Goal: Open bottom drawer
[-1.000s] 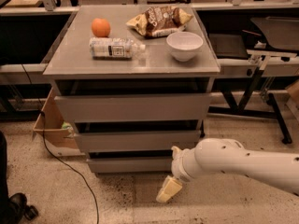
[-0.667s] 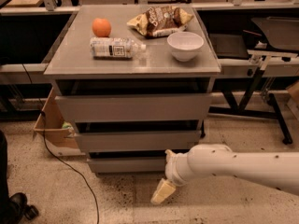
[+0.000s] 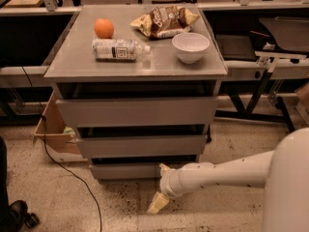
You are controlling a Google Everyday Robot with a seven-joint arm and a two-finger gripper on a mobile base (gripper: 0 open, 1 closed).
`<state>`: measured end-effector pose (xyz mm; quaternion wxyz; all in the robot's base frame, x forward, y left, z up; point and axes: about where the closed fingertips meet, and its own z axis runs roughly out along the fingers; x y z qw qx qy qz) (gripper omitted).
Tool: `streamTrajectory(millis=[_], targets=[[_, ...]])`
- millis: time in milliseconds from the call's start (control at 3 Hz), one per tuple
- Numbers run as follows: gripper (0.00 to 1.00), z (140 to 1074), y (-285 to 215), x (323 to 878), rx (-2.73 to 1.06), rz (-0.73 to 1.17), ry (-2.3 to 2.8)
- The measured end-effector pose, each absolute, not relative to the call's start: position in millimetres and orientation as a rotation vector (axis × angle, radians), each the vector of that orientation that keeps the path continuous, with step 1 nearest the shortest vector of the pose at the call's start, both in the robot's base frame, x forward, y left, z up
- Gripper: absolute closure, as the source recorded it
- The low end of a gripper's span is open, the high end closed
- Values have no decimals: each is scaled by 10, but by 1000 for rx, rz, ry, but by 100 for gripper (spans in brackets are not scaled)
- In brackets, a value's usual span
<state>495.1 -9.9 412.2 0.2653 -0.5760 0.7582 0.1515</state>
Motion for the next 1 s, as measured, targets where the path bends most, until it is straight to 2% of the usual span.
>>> streamTrajectory(millis=[667,1000], targets=[[0,3329,-518,5145,-1518,209,2147],[0,3361,-506,5206,-1517,199,2130]])
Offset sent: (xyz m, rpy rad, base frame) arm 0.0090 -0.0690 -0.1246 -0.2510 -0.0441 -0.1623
